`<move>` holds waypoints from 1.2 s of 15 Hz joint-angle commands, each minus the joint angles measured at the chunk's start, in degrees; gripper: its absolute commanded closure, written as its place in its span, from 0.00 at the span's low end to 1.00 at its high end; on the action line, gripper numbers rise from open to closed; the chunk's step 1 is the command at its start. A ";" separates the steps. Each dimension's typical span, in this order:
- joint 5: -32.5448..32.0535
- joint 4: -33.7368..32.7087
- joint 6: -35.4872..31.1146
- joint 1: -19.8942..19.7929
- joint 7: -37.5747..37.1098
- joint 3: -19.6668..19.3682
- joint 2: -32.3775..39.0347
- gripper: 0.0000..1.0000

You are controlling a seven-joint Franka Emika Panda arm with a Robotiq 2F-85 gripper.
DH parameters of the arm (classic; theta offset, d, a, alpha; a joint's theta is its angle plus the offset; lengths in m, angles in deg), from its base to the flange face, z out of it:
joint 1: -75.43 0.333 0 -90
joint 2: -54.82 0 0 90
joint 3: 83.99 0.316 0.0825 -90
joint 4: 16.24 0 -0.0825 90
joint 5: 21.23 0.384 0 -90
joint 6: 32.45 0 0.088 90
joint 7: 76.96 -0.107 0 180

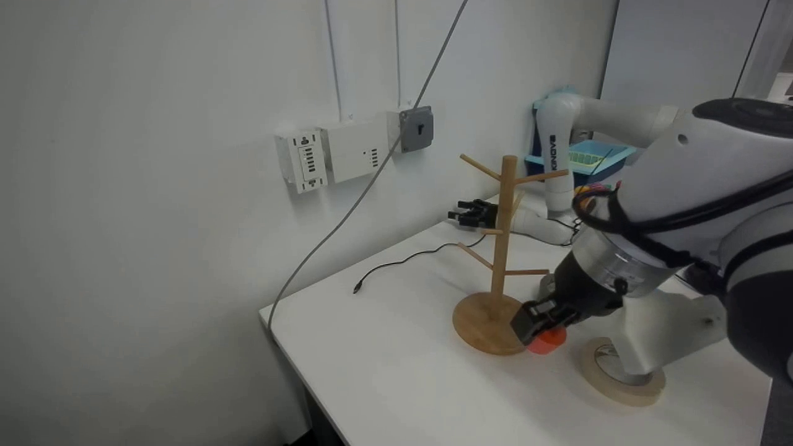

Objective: Pick the orange cup and hang it on the wooden stand

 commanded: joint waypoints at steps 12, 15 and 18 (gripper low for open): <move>-28.54 4.08 -2.28 32.14 -22.07 -40.40 -1.94 0.66; -31.10 5.10 -2.63 37.15 -25.05 -45.68 -1.11 0.66; -32.63 5.29 -2.82 42.41 -27.50 -50.97 -0.57 0.66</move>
